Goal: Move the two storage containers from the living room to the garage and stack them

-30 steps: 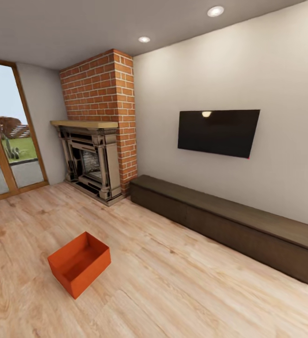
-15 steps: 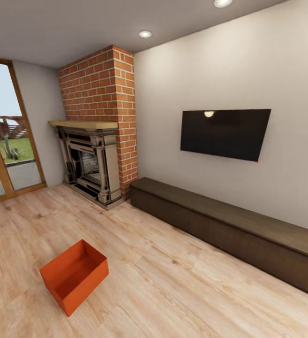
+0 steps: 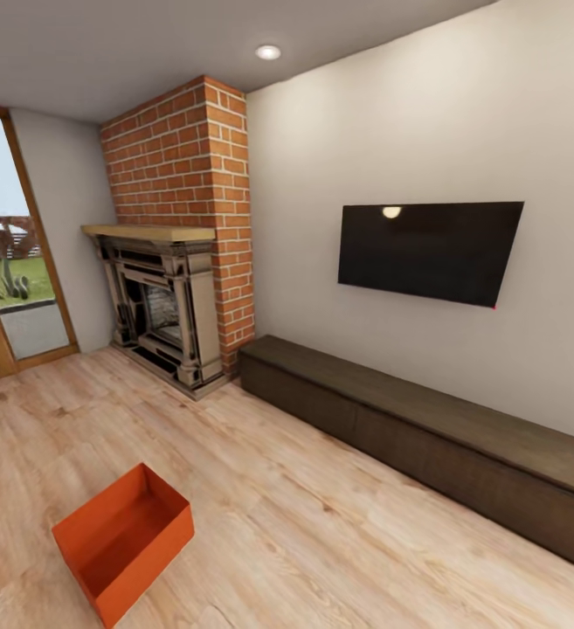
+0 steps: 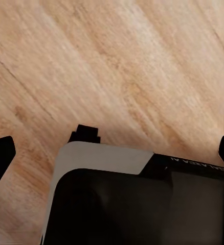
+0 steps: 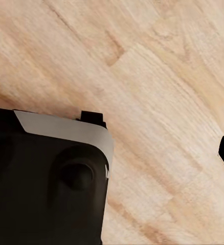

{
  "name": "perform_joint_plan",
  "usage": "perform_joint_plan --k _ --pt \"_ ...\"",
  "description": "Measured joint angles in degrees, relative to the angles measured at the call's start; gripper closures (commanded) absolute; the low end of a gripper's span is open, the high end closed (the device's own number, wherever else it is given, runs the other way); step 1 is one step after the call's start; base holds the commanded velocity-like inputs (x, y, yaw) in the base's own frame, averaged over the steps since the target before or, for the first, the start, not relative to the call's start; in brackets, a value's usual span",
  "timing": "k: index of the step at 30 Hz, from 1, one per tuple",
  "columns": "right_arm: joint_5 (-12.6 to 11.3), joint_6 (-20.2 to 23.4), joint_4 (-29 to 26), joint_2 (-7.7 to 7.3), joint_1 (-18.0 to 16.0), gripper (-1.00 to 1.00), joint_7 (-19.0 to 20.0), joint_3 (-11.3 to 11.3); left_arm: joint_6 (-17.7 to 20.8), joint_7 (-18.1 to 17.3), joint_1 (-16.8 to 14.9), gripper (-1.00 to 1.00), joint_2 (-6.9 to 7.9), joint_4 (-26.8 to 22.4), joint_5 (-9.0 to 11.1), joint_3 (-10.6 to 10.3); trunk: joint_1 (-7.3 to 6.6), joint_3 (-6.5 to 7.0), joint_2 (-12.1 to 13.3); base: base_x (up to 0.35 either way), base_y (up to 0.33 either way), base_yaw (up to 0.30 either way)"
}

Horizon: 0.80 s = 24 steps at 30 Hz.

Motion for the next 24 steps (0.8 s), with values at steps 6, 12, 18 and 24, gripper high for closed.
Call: perform_joint_plan --k 6,12,18,24 --pt "-0.07 -0.18 0.00 -0.06 -0.02 -1.00 -0.04 -0.08 -0.07 0.00 0.01 -1.00 0.01 0.00 0.01 0.01 0.00 0.00 0.00 0.321 -0.086 0.183" --pt "-0.05 -0.19 0.00 -0.08 -0.01 -1.00 -0.01 -0.06 -0.09 0.00 0.01 -1.00 0.00 0.00 0.03 0.02 0.00 0.00 0.00 0.321 -0.090 0.263" --pt "-0.05 -0.20 0.00 -0.09 -0.01 -1.00 0.00 -0.06 -0.12 0.00 0.01 -1.00 0.01 0.00 0.04 0.04 0.00 0.00 0.00 0.321 -0.091 0.268" --pt "-0.05 -0.17 0.00 -0.09 -0.01 -1.00 -0.05 -0.06 -0.16 0.00 0.01 -1.00 0.02 0.00 0.04 0.05 0.00 0.00 0.00 0.321 -0.091 0.268"
